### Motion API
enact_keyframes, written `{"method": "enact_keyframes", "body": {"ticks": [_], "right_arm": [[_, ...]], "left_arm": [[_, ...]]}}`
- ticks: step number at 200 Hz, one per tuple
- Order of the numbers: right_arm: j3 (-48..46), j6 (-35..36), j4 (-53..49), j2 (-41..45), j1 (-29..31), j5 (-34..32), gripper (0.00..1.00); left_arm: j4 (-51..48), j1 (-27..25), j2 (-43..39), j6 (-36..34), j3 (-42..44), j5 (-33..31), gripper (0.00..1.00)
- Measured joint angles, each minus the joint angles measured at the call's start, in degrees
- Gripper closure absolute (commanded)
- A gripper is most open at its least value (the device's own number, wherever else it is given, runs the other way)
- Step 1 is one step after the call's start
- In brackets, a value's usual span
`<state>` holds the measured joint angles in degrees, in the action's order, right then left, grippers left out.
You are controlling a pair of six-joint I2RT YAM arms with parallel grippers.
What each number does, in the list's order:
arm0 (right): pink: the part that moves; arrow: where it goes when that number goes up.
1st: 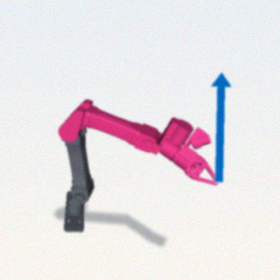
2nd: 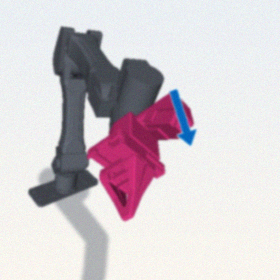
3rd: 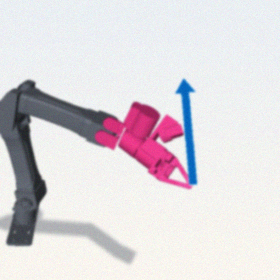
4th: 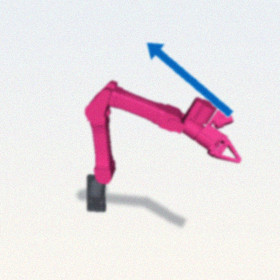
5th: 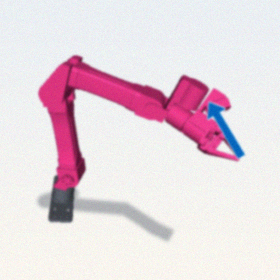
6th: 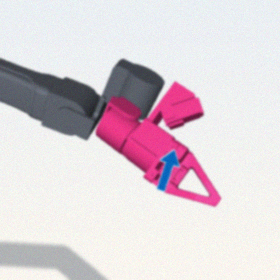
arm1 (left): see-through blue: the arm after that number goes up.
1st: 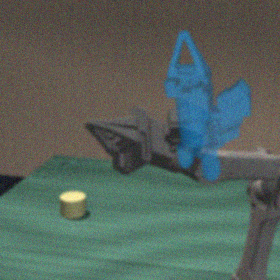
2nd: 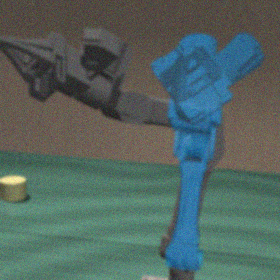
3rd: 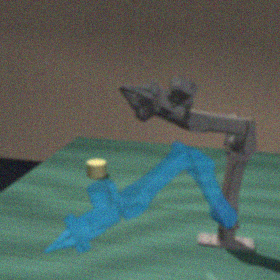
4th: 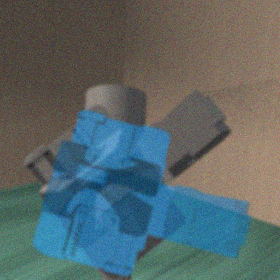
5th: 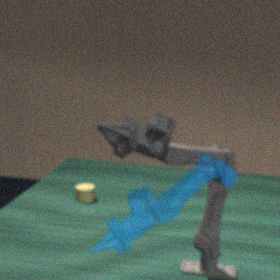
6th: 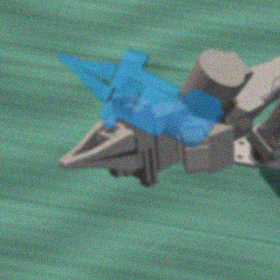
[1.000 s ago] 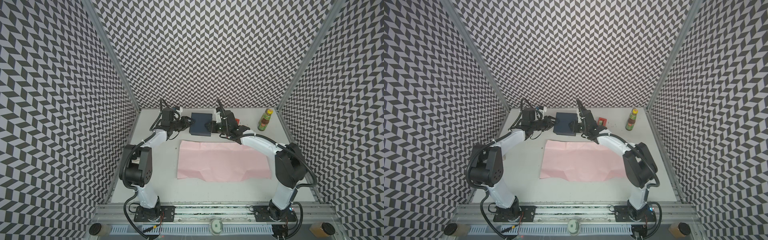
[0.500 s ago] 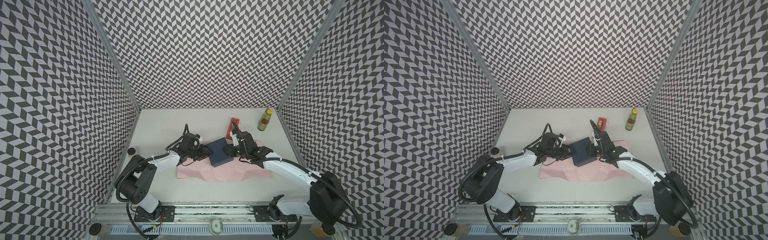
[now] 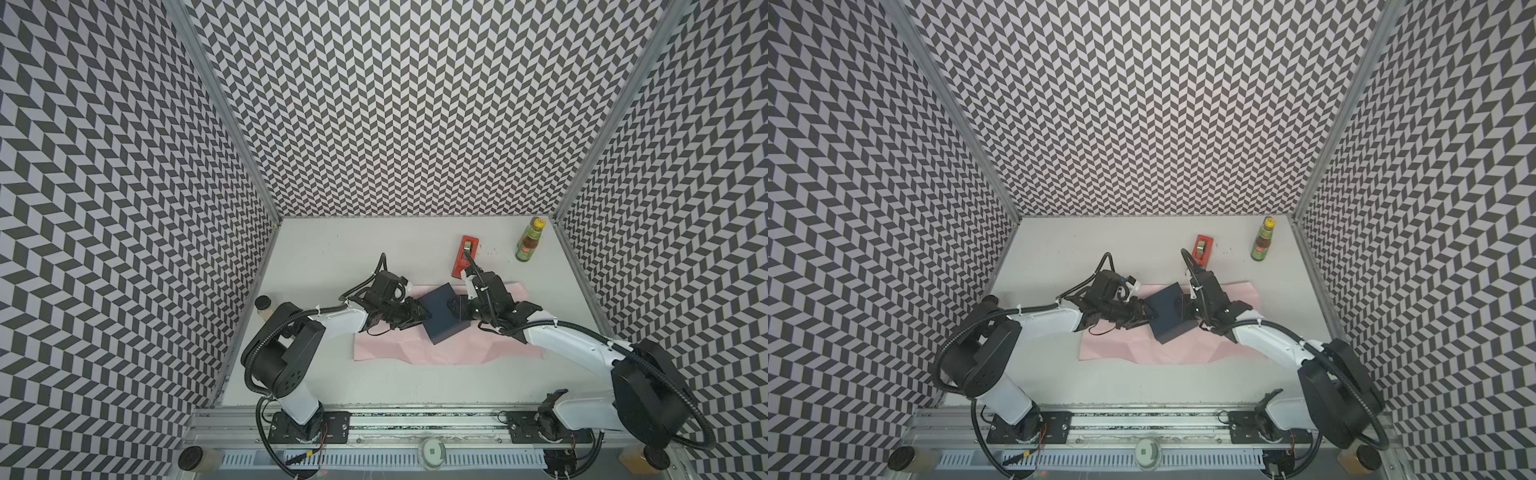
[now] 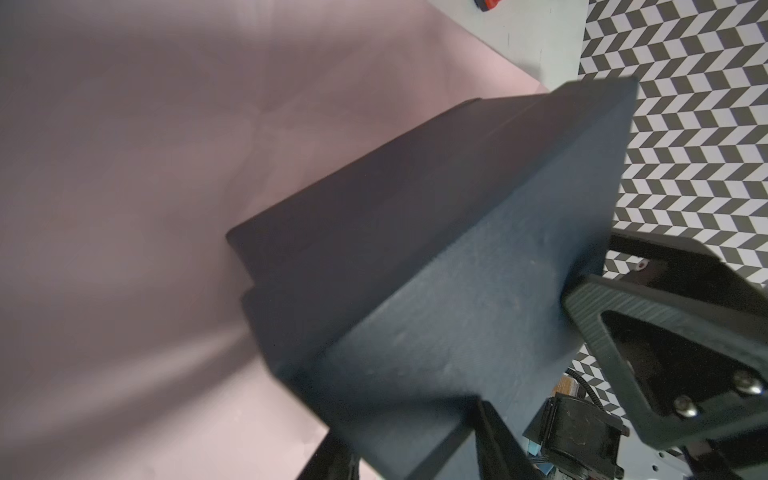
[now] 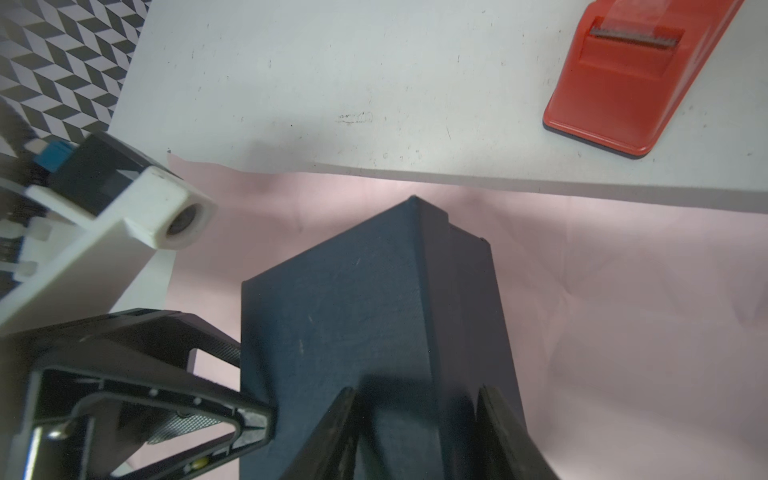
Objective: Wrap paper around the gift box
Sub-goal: 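Lift the navy box with both grippers and carry it onto the pink paper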
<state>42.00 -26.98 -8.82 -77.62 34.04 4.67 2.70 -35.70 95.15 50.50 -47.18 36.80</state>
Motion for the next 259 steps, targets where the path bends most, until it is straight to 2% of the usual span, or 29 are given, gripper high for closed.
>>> {"method": "enact_keyframes", "body": {"ticks": [42, 112, 259], "right_arm": [[-1.07, -0.13, 1.81, 0.15, 0.00, -0.44, 0.53], [-6.36, -1.42, 4.07, 3.08, -0.11, 0.28, 0.48], [-6.16, -1.79, 6.03, 0.68, -0.24, 1.42, 0.43]], "left_arm": [[-3.80, 0.00, 0.76, -1.40, -2.60, -0.11, 0.53], [-4.28, 0.09, 1.92, -2.93, -4.35, -0.04, 0.51], [-3.52, 2.40, 3.74, -5.25, -5.70, 1.62, 0.46]]}}
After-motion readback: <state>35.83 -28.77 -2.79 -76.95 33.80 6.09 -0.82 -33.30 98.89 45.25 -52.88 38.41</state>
